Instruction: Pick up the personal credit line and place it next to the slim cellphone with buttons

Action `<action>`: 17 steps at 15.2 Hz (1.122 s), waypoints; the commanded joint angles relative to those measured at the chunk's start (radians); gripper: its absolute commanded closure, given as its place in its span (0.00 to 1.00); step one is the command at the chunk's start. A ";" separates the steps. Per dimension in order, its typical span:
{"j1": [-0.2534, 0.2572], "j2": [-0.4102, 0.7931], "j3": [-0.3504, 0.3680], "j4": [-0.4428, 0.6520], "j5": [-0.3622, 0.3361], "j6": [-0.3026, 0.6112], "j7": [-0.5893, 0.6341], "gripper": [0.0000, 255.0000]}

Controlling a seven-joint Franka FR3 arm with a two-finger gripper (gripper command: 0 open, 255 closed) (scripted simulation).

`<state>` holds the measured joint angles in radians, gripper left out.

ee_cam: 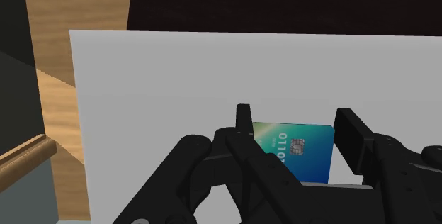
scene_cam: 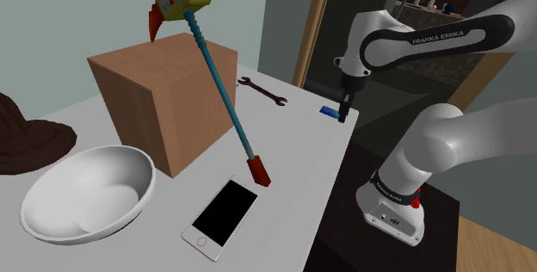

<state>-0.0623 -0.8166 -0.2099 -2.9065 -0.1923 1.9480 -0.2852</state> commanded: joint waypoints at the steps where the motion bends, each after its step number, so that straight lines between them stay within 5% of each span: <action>1: 0.003 -0.013 0.006 0.020 0.006 -0.035 0.000 1.00; 8: 0.008 -0.051 0.021 0.095 0.022 -0.146 -0.003 1.00; 17: 0.184 -0.169 0.249 0.030 0.249 -0.203 0.238 1.00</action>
<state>0.0940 -0.9887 0.0060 -2.8752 0.0210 1.7400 -0.0836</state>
